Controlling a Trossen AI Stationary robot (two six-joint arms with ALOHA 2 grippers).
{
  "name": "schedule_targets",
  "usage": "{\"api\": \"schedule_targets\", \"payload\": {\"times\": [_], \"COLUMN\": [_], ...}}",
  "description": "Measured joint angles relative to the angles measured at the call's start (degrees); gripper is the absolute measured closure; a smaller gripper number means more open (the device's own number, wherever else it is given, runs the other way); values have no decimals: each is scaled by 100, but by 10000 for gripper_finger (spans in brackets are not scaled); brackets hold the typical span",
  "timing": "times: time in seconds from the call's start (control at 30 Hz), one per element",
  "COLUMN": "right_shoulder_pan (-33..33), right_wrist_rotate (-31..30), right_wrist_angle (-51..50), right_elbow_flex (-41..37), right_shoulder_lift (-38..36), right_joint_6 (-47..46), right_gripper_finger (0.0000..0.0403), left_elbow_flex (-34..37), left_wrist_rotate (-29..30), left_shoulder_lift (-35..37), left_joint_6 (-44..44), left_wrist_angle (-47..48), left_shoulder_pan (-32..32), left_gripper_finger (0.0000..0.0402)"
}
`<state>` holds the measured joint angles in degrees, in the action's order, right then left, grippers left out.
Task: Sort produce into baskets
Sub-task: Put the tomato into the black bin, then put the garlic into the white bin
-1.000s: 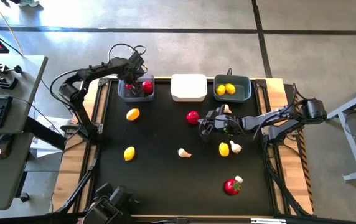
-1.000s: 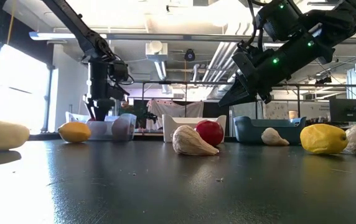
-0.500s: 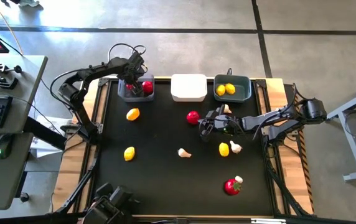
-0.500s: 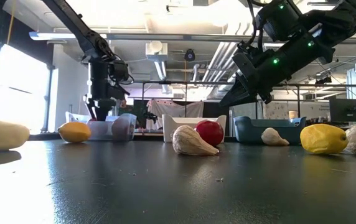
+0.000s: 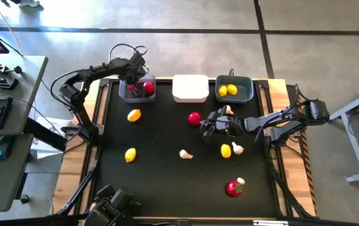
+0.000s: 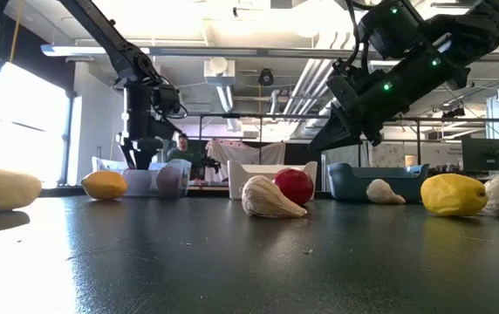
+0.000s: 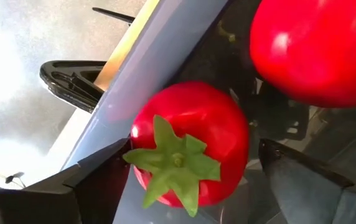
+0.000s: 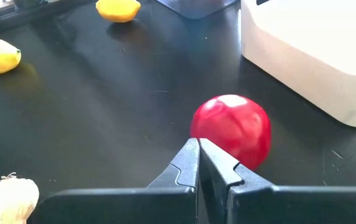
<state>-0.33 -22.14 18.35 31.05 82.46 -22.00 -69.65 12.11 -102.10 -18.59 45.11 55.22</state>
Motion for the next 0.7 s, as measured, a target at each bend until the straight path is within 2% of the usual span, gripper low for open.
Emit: {"api": "schedule_targets", "payload": {"times": [0.33, 0.57, 0.7], "right_shoulder_pan": [-1, -1, 0], "right_wrist_rotate": [1, 0, 1], "right_wrist_angle": [-13, -17, -17], "right_elbow_flex": [0, 0, 0], "right_shoulder_lift": [0, 0, 0], "right_joint_6": [0, 0, 0], "right_gripper_finger": [401, 401, 401], "left_elbow_flex": [7, 7, 7], "left_wrist_rotate": [231, 258, 72], "left_shoulder_lift": [100, 602, 967], "left_joint_6": [34, 203, 336], "left_wrist_angle": [-181, -271, -416], "left_shoulder_pan": [-1, -11, -11], "left_gripper_finger": [52, 52, 52]}}
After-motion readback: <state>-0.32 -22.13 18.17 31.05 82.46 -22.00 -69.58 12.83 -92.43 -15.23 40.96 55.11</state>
